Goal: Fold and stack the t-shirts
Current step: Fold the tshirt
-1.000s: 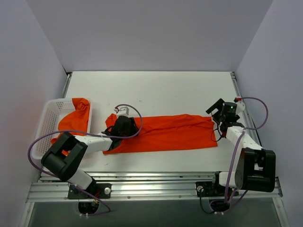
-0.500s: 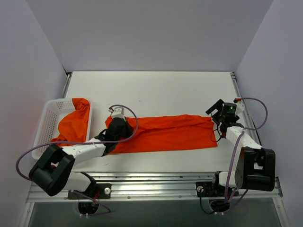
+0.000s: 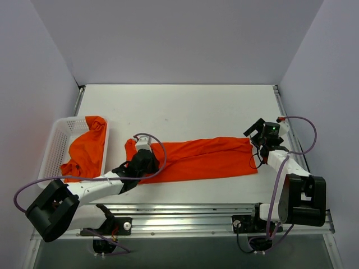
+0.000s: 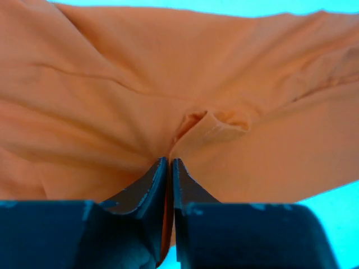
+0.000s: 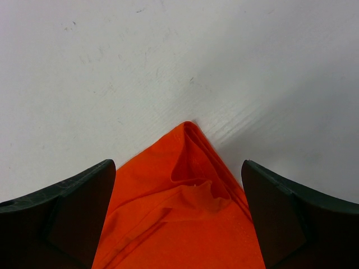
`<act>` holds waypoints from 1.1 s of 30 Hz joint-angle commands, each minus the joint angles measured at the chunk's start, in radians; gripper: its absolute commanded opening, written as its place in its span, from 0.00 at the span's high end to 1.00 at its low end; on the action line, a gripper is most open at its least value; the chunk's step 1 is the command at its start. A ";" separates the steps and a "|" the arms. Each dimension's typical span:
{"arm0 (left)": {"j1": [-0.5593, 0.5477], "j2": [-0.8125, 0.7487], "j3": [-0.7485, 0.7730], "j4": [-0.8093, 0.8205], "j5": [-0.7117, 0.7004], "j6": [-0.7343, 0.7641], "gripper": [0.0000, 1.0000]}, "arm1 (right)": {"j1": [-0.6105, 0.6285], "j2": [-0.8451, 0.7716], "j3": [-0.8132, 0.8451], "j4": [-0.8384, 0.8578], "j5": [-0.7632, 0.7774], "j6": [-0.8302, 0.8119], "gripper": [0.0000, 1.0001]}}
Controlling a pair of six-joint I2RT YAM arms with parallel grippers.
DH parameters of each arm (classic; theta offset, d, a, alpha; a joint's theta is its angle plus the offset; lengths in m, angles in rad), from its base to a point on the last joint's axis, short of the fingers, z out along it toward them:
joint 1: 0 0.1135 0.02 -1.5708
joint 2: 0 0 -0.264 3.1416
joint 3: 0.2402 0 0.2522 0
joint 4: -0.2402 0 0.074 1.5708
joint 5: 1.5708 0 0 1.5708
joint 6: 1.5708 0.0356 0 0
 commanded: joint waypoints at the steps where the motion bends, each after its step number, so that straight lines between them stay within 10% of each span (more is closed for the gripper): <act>1: -0.094 -0.027 -0.017 -0.079 -0.112 -0.052 0.80 | 0.007 -0.024 -0.011 0.000 0.029 -0.019 0.09; 7: -0.378 -0.017 -0.011 -0.277 -0.407 -0.214 0.45 | 0.007 -0.018 -0.010 0.002 0.041 -0.022 0.09; 18: -0.684 0.268 0.232 -0.709 -0.754 -0.581 0.37 | 0.010 0.018 -0.005 0.022 0.047 -0.018 0.09; 27: -0.584 -0.098 0.155 -0.474 -0.717 -0.257 0.34 | 0.024 0.011 -0.008 0.048 0.021 -0.018 0.09; 33: -0.209 -0.310 -0.003 -0.271 -0.509 -0.135 0.36 | 0.074 -0.039 -0.017 0.077 0.012 -0.016 0.08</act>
